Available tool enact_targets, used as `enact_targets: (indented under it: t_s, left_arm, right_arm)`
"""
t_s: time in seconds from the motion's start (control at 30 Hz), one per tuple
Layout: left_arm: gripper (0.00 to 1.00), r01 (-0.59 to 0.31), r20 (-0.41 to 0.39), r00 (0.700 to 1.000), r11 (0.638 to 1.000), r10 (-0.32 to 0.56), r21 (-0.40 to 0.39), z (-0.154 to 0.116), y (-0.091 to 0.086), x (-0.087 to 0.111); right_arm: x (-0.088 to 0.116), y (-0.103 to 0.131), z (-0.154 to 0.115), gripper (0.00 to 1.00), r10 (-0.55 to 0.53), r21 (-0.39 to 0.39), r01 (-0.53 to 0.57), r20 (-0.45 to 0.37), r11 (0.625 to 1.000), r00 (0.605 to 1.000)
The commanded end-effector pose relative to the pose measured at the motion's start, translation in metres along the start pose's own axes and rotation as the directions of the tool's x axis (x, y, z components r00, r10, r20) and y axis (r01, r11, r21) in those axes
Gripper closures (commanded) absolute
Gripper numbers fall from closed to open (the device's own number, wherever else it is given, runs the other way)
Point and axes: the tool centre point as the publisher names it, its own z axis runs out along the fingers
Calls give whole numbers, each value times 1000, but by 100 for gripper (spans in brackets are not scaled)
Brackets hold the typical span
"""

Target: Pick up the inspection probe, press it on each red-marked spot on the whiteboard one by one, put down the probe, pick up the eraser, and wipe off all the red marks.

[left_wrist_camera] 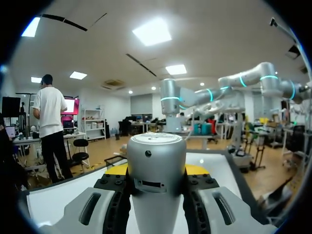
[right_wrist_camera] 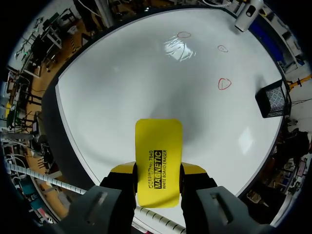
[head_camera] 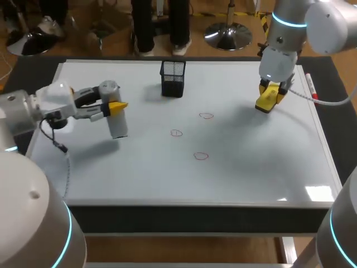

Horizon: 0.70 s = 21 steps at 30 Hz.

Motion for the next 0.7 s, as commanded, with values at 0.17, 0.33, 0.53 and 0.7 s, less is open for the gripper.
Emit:
enact_targets:
  t_s: [0.17, 0.33, 0.53, 0.7]
  left_arm:
    - [100, -22, 62, 998, 1000, 21, 4, -46, -10, 9]
    - [100, -32, 77, 997, 999, 32, -6, -69, -9, 10]
    - [100, -44, 89, 995, 999, 46, -19, -86, -10, 10]
    - [100, -44, 96, 994, 999, 45, -17, -91, -10, 9]
  right_arm:
    - [1, 0, -1, 100, -1, 3, 1, -3, 1000, 1000]
    - [1, 0, -1, 100, -1, 3, 1, -3, 1000, 1000]
    - [1, 0, -1, 100, -1, 3, 1, -3, 1000, 1000]
    - [1, 0, -1, 100, -1, 3, 1, -3, 1000, 1000]
